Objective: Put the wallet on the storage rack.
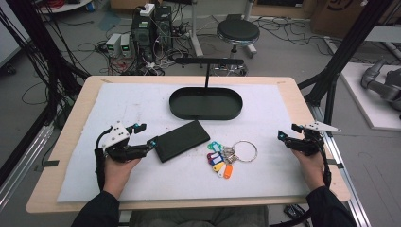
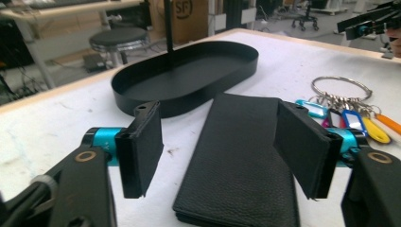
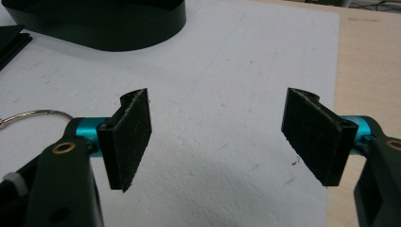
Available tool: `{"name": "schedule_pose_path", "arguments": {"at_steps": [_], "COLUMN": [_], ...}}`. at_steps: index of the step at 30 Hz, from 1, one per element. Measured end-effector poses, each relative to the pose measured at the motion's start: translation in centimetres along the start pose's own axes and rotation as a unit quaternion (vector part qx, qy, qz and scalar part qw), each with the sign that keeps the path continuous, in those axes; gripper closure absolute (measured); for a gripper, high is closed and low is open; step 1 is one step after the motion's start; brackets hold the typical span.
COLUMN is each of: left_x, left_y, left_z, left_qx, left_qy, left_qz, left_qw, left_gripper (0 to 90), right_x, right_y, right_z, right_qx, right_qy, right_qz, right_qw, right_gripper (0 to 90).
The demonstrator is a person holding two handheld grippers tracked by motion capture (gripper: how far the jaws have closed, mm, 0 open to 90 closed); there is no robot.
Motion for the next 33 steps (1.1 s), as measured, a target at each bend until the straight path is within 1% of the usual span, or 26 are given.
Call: {"name": "schedule_pose_path", "arguments": {"at_steps": [1,3,4,7,9,10,11,13,15,16,19,22,24,26,29,32,33], "left_x": [0.0,0.0,0.0,0.1,0.1,0.2,0.2,0.2,0.1,-0.2,-0.4,-0.4,-0.2,0.1,0.4,0.7,0.8], "left_y": [0.1,0.2,0.2,0.2,0.2,0.2,0.2,0.3,0.4,0.4,0.5,1.0,1.6,2.4,3.0,3.2,3.3], "left_z": [0.0,-0.1,-0.2,-0.2,-0.1,0.0,0.0,0.3,0.4,0.4,0.4,0.6,0.6,0.7,0.9,1.3,1.4], "left_qx": [0.005,0.016,0.018,0.016,0.018,0.027,0.027,0.029,0.028,0.031,0.033,0.032,0.04,0.055,0.059,0.059,0.064], "left_qy": [-0.005,-0.009,-0.01,-0.008,-0.009,-0.017,-0.017,-0.025,-0.025,-0.024,-0.019,-0.023,-0.031,-0.041,-0.054,-0.07,-0.078], "left_qz": [-0.004,-0.005,-0.007,0.0,0.001,-0.004,-0.004,-0.006,-0.004,-0.006,-0.001,0.004,0.01,0.015,0.022,0.018,0.019], "left_qw": [1.0,0.9998,0.9998,0.9998,0.9998,0.9995,0.9995,0.9992,0.9993,0.9992,0.9993,0.9992,0.9987,0.9975,0.9966,0.9956,0.9947], "left_gripper": [30.9,30.3,30.3,29.5,29.5,28.5,27.6,27.6,27.4,27.4,27.2,26.2,26.1,26.1,26.8,29.2,30.2], "right_x": [0.0,0.0,0.0,0.0,0.0,0.0,0.0,-0.1,-0.1,-0.1,-0.1,0.0,0.0,0.0,0.0,0.1,0.1], "right_y": [0.1,0.1,0.2,0.4,0.5,0.6,0.6,0.7,0.7,0.7,0.6,0.6,0.6,0.6,0.6,0.6,0.6], "right_z": [0.0,0.0,0.0,0.1,0.1,0.2,0.2,0.2,0.2,0.2,0.2,0.1,0.1,0.1,0.0,0.0,0.0], "right_qx": [-0.001,-0.002,-0.003,0.003,0.003,0.004,0.004,0.008,0.005,0.005,0.001,0.0,0.001,0.003,0.001,0.0,0.0], "right_qy": [0.001,0.004,0.004,-0.001,-0.001,-0.002,-0.002,-0.002,0.0,-0.001,-0.001,0.0,0.002,0.003,0.006,0.008,0.008], "right_qz": [0.001,0.006,0.009,0.019,0.019,0.021,0.021,0.025,0.027,0.028,0.029,0.031,0.032,0.033,0.035,0.035,0.035], "right_qw": [1.0,1.0,1.0,0.9998,0.9998,0.9998,0.9998,0.9997,0.9996,0.9996,0.9996,0.9995,0.9995,0.9995,0.9994,0.9993,0.9993], "right_gripper": [25.3,25.3,25.3,25.5,25.6,26.1,26.1,26.2,26.2,26.2,26.3,26.4,26.5,26.4,26.5,26.5,26.5]}}
Point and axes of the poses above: each handheld gripper's, and its own axes: x roughly forward along the jaws, z roughly out of its underside, y roughly to its right, the point moved 4 cm from there along x, roughly forward along the jaws, and after that the axes turned 10 degrees about x, right-handed, at the moved point
